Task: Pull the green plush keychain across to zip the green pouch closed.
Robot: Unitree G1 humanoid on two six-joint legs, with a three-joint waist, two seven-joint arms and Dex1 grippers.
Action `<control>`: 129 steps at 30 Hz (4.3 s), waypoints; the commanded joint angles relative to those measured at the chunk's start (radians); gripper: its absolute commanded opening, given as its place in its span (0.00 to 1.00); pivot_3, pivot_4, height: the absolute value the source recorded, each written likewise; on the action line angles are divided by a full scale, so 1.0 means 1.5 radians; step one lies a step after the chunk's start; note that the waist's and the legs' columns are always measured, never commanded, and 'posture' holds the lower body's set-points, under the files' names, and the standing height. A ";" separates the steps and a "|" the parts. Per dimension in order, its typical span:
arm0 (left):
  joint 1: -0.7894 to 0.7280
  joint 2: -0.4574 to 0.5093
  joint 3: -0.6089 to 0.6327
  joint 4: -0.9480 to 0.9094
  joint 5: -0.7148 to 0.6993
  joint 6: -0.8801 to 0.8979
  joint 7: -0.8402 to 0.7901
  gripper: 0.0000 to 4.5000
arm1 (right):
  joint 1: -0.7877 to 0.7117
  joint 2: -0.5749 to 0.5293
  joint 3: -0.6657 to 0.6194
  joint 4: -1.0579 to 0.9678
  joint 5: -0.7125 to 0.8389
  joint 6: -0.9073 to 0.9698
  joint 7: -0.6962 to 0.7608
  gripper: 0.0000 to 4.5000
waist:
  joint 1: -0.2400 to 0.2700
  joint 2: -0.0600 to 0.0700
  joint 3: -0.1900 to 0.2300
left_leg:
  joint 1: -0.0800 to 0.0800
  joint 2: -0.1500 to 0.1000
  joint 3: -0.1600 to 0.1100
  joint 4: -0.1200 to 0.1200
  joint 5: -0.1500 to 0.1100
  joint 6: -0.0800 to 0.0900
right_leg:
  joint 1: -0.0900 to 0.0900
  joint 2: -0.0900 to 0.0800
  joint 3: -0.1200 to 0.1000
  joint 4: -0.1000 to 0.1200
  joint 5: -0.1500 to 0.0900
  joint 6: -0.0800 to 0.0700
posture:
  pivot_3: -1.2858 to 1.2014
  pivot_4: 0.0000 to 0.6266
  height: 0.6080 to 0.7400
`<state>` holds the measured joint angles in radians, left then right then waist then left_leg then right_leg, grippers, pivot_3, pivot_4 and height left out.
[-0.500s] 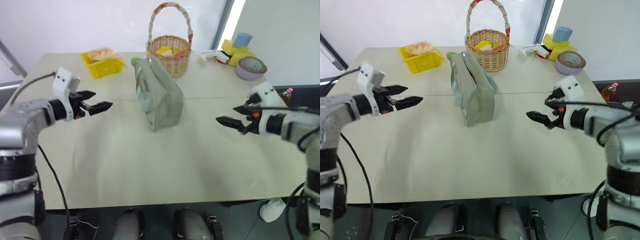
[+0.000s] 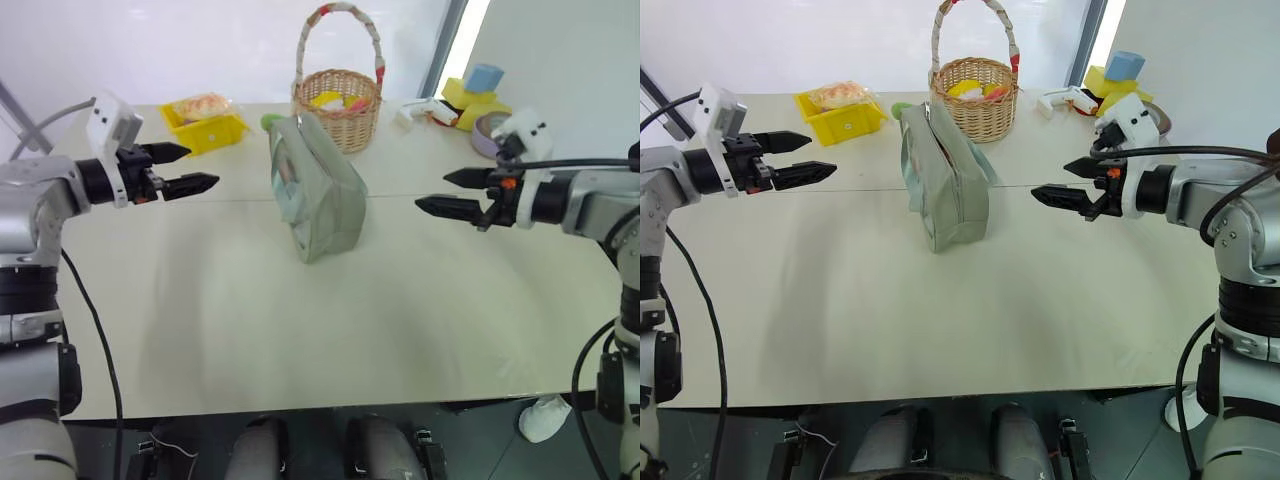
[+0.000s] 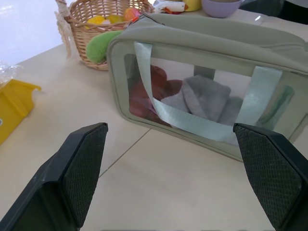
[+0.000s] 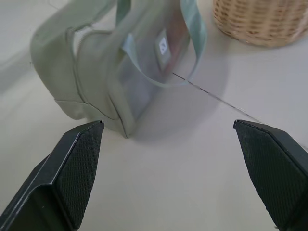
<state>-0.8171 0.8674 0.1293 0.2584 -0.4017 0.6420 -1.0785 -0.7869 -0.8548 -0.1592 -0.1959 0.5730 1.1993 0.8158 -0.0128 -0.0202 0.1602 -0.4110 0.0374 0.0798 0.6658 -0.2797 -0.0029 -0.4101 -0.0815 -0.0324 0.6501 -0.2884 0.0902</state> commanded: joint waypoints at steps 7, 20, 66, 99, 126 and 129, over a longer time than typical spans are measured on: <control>0.030 0.033 0.042 -0.056 -0.010 -0.002 0.028 0.99 | -0.156 0.095 0.048 0.017 0.000 -0.001 -0.082 1.00 | -0.005 0.001 0.001 | 0.000 0.002 0.002 0.000 0.000 0.000 | -0.001 0.000 0.001 0.001 0.000 0.000 | 0.52 0.24 0.99; 0.110 0.009 0.057 -0.259 -0.076 0.070 0.078 0.99 | -0.284 0.412 0.229 0.268 -0.163 -0.104 -0.252 1.00 | 0.000 0.000 0.001 | -0.012 0.002 0.001 0.002 0.005 -0.009 | -0.013 0.000 0.001 0.008 0.000 0.001 | 0.52 0.24 0.99; 0.113 0.094 0.105 -0.258 -0.159 0.139 0.103 1.00 | -0.192 0.177 0.272 0.316 -0.289 -0.835 0.333 0.61 | 0.000 0.000 0.002 | -0.010 0.003 0.001 0.002 0.006 -0.010 | -0.012 0.001 0.001 0.009 0.001 0.001 | 0.52 0.24 0.99; 0.274 0.164 0.128 -0.167 -0.070 0.010 0.029 1.00 | -0.013 0.220 0.251 0.131 -0.268 -0.644 0.186 0.01 | -0.001 0.000 0.002 | -0.009 0.003 0.002 0.002 0.005 -0.009 | -0.012 0.001 0.001 0.009 0.001 0.001 | 0.52 0.24 0.99; 0.093 0.124 0.064 -0.176 -0.098 0.035 -0.002 0.01 | -0.031 0.232 0.249 0.151 -0.275 -0.646 0.170 0.00 | 0.001 -0.001 0.002 | -0.009 0.001 0.001 0.003 0.006 -0.009 | -0.012 0.001 0.001 0.009 0.001 0.001 | 0.52 0.24 0.99; 0.031 0.097 0.021 -0.223 -0.101 0.050 -0.001 0.01 | -0.034 0.238 0.251 0.153 -0.275 -0.645 0.166 0.00 | 0.002 -0.001 0.002 | -0.010 0.001 0.001 0.004 0.006 -0.010 | -0.011 0.001 0.000 0.010 0.001 0.001 | 0.52 0.24 0.99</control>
<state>-0.7435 1.0163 0.1795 -0.0210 -0.5329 0.7125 -1.0712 -0.8107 -0.4998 0.2293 0.0480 0.1580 0.2456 1.0749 -0.0100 -0.0214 0.1638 -0.4256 0.0384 0.0797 0.6723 -0.2713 -0.0171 -0.4263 -0.0801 -0.0322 0.6645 -0.2875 0.0913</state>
